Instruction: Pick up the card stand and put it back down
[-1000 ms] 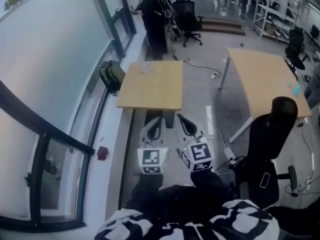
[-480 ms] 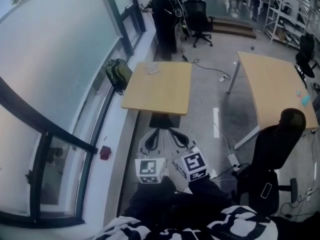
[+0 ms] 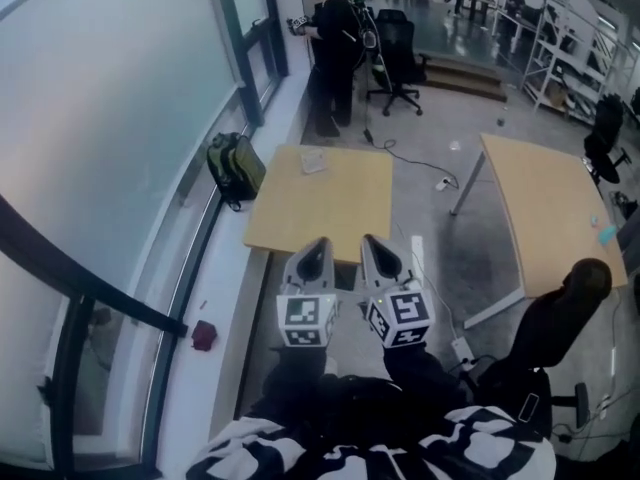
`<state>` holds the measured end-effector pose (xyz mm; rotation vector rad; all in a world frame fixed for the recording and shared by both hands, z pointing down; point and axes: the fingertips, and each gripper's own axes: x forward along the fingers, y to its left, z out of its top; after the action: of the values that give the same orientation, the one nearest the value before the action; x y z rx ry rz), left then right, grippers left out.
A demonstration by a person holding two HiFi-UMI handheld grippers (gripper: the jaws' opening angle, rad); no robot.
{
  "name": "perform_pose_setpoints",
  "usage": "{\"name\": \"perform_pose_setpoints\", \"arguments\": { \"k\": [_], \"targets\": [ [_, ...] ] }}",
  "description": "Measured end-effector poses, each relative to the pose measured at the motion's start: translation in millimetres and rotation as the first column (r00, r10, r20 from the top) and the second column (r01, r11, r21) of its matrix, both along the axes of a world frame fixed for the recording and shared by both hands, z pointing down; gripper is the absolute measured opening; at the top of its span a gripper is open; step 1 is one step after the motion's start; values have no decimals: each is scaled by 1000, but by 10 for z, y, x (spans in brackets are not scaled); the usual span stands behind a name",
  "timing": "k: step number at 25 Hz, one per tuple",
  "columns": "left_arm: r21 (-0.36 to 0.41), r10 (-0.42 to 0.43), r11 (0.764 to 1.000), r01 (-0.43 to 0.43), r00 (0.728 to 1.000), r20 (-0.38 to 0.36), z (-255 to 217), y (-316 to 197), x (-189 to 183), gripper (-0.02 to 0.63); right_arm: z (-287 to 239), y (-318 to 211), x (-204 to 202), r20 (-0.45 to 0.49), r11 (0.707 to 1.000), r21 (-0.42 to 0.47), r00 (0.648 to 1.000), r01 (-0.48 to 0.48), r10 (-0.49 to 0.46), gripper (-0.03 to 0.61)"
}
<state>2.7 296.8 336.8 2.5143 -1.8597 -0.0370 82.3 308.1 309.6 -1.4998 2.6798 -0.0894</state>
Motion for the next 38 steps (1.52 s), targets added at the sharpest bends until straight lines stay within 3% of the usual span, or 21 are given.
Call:
{"name": "perform_pose_setpoints", "arguments": {
  "k": [7,13,23,32,38],
  "targets": [
    [13,-28,1000,28,999,-31,-33,-584,-712,5,16,-540,-673,-31,1000,10,1000,3,-3,18],
    [-31,-11,999,9,998,-60,186,-827,-870,5,186,-862,-945,-69,999,-39,997,16,-19,18],
    [-54,-113,992,110,991,-67,302,-1518,-1350,5,348,-1554,-1408,-51,988,-58,988,144,-147,18],
    [-13,-48,999,47,999,-26,94,-2746,-874,5,78,-2841,-942,-18,993,-15,993,115,-115,18],
    [-86,-37,996,35,999,-23,321,-3320,-697,5,355,-3423,-805,-20,987,-100,992,122,-125,18]
  ]
}}
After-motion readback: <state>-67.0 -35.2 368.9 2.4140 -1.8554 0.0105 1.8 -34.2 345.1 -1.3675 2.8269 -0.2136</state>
